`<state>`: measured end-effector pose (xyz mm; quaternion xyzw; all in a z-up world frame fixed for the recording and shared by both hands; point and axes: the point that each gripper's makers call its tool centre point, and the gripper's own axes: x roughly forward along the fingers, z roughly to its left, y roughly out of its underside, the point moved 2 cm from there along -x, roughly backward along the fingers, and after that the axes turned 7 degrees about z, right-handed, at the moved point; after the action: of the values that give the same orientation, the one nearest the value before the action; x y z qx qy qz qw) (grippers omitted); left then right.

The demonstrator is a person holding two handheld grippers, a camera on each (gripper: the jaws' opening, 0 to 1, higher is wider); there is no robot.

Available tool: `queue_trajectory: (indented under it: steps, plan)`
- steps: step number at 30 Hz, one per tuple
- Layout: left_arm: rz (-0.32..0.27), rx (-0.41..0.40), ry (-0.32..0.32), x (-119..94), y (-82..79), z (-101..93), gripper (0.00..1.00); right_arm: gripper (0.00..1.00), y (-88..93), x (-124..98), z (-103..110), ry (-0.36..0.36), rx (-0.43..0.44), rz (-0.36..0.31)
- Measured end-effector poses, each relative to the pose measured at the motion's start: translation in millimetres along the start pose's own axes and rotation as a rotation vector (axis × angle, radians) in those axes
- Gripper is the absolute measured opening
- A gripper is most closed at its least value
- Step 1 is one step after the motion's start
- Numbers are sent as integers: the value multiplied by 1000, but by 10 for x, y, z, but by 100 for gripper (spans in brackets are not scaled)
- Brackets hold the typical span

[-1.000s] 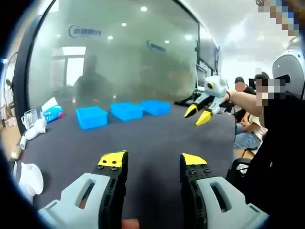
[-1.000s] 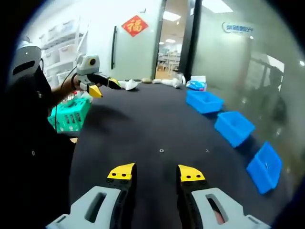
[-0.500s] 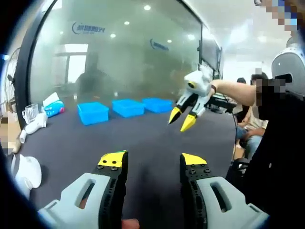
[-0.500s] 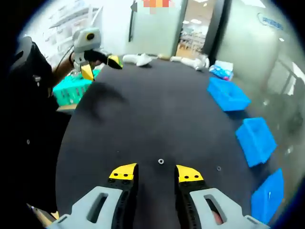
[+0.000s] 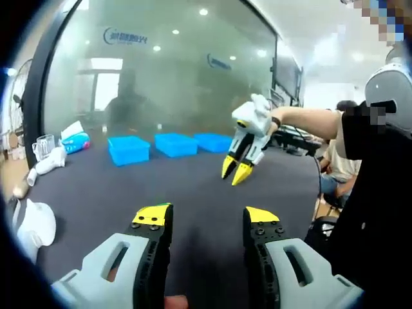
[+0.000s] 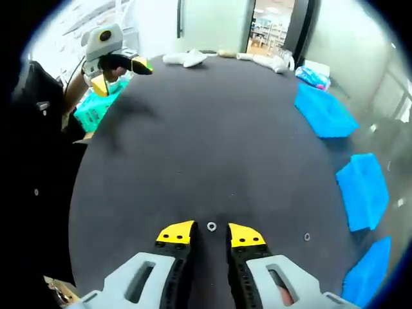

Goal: Sort the screws, nuts, and washers into the corresponding bins

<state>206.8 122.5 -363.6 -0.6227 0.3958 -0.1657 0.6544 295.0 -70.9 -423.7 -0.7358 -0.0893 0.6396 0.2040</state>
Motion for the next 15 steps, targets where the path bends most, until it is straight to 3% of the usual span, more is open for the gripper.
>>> queue_trajectory:
  steps: [7,11,15]
  plan:
    - [-6,-4,2,-1,-2,0,43,11,8,6,7,-45,39,6]
    - [-8,-6,0,-6,-4,1,43,4,8,9,-12,-42,34,8]
    - [-6,-5,2,0,-7,-12,43,3,9,11,-9,-36,26,9]
